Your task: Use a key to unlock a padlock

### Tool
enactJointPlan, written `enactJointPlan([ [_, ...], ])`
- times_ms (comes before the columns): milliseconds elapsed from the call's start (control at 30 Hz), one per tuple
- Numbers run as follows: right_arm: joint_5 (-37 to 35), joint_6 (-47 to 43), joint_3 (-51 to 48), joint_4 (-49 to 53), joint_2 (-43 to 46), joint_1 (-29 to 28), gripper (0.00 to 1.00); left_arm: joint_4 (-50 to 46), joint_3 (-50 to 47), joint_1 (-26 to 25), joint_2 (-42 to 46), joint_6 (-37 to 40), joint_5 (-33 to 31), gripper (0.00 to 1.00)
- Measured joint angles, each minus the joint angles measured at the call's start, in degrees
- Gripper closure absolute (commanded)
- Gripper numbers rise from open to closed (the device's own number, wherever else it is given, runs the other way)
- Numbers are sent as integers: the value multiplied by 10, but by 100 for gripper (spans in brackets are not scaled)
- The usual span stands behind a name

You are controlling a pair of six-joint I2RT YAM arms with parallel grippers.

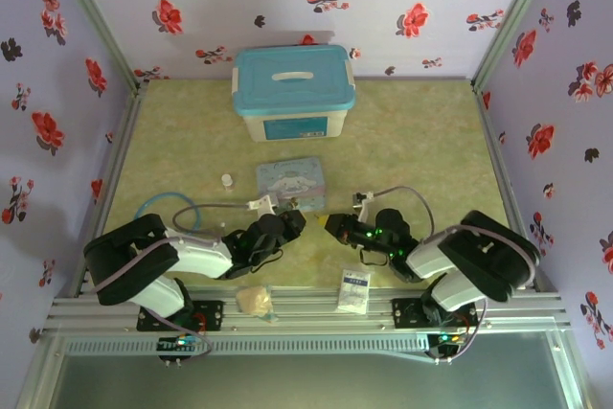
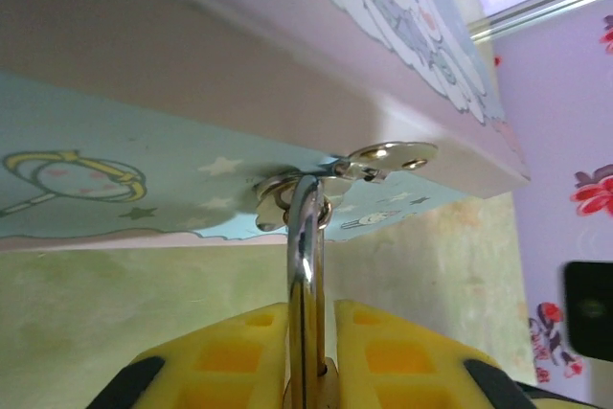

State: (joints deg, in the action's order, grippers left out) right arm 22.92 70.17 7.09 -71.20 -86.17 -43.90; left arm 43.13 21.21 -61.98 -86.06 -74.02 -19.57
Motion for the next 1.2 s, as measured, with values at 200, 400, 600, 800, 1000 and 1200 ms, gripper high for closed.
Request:
enactJointPlan([
  [200,-11,19,23,-31,-65,-40,100,58,-13,2,-14,-33,-7,100],
  [400,-29,25,22,-49,-65,-45,100,135,-27,3,-63,-67,-18,100],
  [600,-51,39,22,-58,-65,-58,100,165,-27,3,-68,-87,-33,100],
  [800,-79,49,4,-61,-41,-61,100,202,-27,3,-84,-117,-47,100],
  [1000,-99,50,3,-64,-28,-73,100,216,-27,3,-88,-140,-52,100],
  [1200,-121,50,2,-67,-7,-74,100,223,-24,4,-88,-146,-55,100],
])
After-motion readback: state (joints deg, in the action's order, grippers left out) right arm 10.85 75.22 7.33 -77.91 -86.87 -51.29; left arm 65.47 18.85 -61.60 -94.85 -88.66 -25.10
